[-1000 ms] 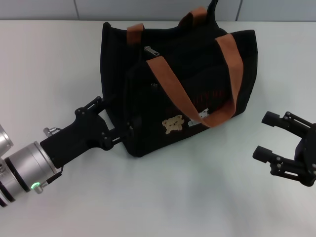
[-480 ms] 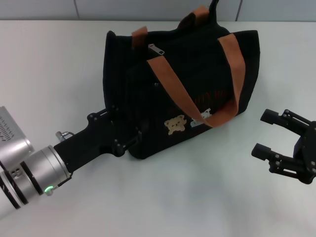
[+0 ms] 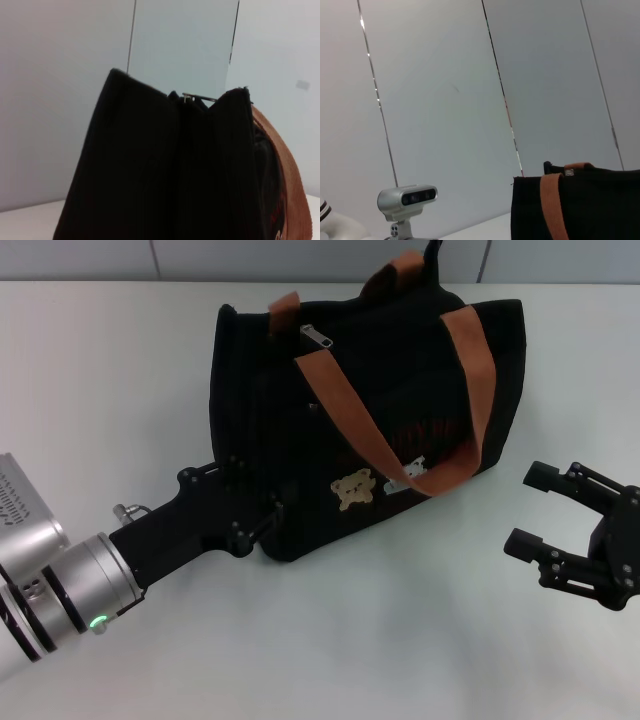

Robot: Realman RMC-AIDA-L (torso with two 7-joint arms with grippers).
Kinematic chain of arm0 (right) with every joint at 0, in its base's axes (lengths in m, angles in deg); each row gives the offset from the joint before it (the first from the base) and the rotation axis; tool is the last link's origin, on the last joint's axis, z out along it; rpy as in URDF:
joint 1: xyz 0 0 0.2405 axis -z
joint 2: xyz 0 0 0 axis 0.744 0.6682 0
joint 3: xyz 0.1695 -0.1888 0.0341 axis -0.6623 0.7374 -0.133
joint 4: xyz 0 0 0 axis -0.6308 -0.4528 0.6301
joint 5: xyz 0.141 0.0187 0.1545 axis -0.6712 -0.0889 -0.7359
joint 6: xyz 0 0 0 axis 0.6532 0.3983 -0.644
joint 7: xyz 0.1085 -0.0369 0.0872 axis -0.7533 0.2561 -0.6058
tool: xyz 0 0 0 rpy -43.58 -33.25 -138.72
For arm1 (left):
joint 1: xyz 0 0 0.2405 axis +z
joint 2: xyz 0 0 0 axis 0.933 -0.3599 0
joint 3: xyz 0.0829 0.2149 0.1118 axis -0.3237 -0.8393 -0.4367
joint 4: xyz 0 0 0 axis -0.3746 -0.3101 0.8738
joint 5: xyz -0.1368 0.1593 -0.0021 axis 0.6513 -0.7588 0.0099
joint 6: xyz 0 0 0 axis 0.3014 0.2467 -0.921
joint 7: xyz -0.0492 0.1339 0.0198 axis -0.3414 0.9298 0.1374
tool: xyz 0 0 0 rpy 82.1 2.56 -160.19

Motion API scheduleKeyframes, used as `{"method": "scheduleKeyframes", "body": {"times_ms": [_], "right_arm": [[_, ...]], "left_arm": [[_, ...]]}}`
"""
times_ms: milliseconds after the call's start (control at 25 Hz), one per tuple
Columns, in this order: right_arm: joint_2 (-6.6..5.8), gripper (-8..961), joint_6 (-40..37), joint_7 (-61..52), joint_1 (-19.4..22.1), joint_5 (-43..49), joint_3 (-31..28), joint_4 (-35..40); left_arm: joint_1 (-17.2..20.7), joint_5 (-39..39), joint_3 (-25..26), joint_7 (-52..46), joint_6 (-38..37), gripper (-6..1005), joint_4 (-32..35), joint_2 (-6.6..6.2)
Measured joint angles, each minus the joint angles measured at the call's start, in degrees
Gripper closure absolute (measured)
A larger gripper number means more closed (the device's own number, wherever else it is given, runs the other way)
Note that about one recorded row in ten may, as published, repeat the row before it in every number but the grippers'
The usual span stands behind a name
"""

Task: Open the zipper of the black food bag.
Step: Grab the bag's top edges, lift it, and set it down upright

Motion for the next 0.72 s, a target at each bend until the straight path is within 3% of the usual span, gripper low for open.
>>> {"method": "scheduleKeyframes", "body": {"times_ms": [400, 600, 720], "right_arm": [[0.00, 118, 0.0, 0.0, 0.0, -0.1, 0.0, 0.0], [0.00, 118, 0.1, 0.0, 0.0, -0.1, 0.0, 0.0], [0.00, 118, 0.1, 0.0, 0.0, -0.1, 0.0, 0.0]], "left_arm": [[0.1, -0.1, -0.1, 0.0, -1.3, 685, 0.6, -0.14], [0.0, -0.2, -0.1, 0.0, -1.3, 881, 0.7, -0.12], [0.1, -0.2, -0.2, 0.0, -1.4, 901, 0.7, -0.13]]}}
